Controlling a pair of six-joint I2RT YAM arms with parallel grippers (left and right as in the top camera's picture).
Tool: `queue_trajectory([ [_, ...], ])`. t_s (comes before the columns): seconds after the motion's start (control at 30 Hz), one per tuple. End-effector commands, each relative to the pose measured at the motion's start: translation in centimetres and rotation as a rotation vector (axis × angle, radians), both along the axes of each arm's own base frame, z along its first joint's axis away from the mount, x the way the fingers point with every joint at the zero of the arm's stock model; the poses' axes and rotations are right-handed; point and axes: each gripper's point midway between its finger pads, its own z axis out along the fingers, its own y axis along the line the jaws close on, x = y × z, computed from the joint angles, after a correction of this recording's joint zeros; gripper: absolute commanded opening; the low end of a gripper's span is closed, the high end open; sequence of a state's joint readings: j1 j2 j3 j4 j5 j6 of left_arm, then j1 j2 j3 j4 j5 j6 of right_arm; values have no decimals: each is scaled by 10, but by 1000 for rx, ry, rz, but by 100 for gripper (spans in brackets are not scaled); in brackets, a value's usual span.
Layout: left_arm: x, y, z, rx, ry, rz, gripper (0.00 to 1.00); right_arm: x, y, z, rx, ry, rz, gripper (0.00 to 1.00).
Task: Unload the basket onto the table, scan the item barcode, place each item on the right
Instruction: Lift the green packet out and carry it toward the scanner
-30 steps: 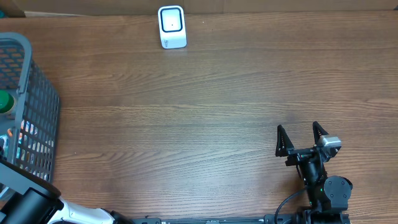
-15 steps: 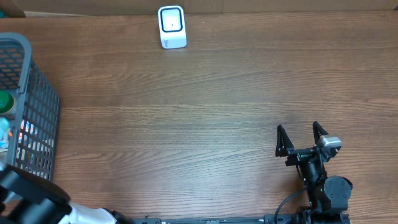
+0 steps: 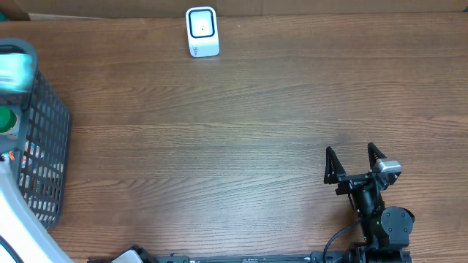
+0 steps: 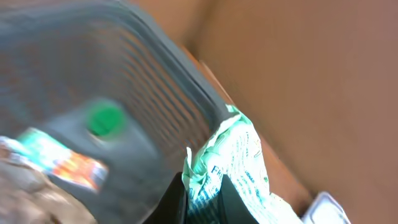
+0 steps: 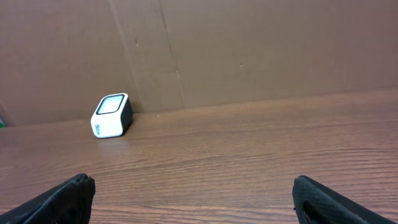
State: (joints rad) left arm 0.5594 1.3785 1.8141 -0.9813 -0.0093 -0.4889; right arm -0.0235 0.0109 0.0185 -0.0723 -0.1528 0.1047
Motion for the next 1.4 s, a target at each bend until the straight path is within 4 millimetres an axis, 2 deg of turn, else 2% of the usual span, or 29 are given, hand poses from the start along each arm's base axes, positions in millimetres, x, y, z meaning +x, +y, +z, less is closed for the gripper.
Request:
queue_trajectory([
  [0.0, 24, -88, -13, -107, 34, -352, 4, 0, 1, -2, 0, -3, 1, 100],
  [0.17, 36, -169, -58, -65, 227, -670, 4, 0, 1, -2, 0, -3, 1, 100],
  [0.3, 36, -220, -101, -12, 388, -897, 4, 0, 1, -2, 0, -3, 1, 100],
  [0.5, 35, -268, -175, 14, 583, -1145, 4, 0, 1, -2, 0, -3, 1, 100],
  [0.67, 34, -307, -230, 1, 652, -1383, 4, 0, 1, -2, 0, -3, 1, 100],
  [0.83, 31, -337, -265, -21, 669, -1585, 4, 0, 1, -2, 0, -3, 1, 100],
  [1.0, 36, -352, -290, -57, 688, -1636, 4, 0, 1, -2, 0, -3, 1, 100],
  [1.2, 37, -373, -307, -136, 678, -1678, 4, 0, 1, -2, 0, -3, 1, 100],
  [1.37, 42, -385, -311, -152, 673, -1644, 4, 0, 1, -2, 0, -3, 1, 100],
])
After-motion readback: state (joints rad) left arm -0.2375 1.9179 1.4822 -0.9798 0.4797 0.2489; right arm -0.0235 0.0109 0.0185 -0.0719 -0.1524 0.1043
